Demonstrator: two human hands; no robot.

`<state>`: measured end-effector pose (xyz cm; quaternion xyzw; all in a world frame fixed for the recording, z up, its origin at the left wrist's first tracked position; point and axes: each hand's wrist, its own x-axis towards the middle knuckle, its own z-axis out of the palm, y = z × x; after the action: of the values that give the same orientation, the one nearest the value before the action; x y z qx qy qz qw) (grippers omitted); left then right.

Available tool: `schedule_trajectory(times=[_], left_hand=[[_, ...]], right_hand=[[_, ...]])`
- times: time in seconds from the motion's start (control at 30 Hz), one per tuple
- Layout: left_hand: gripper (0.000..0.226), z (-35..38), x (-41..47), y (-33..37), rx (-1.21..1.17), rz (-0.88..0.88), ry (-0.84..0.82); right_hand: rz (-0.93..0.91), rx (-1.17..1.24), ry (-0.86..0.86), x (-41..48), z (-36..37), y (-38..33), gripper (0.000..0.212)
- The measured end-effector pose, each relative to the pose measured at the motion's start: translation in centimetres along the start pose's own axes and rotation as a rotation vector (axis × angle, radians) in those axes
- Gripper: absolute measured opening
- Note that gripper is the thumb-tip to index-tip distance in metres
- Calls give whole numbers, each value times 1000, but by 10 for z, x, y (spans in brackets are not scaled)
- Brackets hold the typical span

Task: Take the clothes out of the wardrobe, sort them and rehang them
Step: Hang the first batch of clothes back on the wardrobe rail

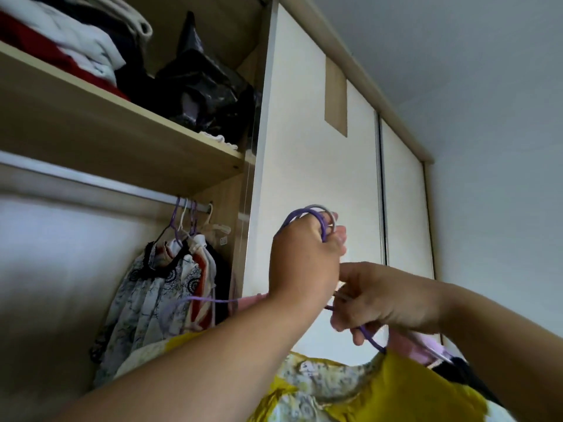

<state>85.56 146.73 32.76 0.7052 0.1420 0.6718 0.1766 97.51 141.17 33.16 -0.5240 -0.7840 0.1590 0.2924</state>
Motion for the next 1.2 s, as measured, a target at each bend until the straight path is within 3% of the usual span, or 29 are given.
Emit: schedule_trajectory(times=[0.07,0.23,0.4,0.5,0.6,0.77,0.87,1.07,1.2], left_hand=[[13,-17,10,-12,-78,-43,-22],[15,-72,38,-46,-136,-104,-44],[12,-127,69,-82,-76,-121,-116],[14,-158,88,-101,-85,-153,-199],[15,-190,115,-119,-17,-180,-212],[8,-236,166,-152,299,-105,-209],[17,-264,200,-173,573,-22,-140],[29,-299,255,-210,506,-50,-236],[25,-304,288,-228,593,13,-169]], right_hand=[[-4,27,-17,12,7,5,42],[-83,17,-59,53,22,-3,39],[-174,155,-88,110,58,-18,18],[-205,223,-121,147,80,-28,19],[-173,372,32,190,103,-42,5],[-171,392,254,267,124,-65,18],[-198,348,312,313,126,-78,27],[-185,323,382,388,117,-98,18],[-172,292,439,424,106,-107,10]])
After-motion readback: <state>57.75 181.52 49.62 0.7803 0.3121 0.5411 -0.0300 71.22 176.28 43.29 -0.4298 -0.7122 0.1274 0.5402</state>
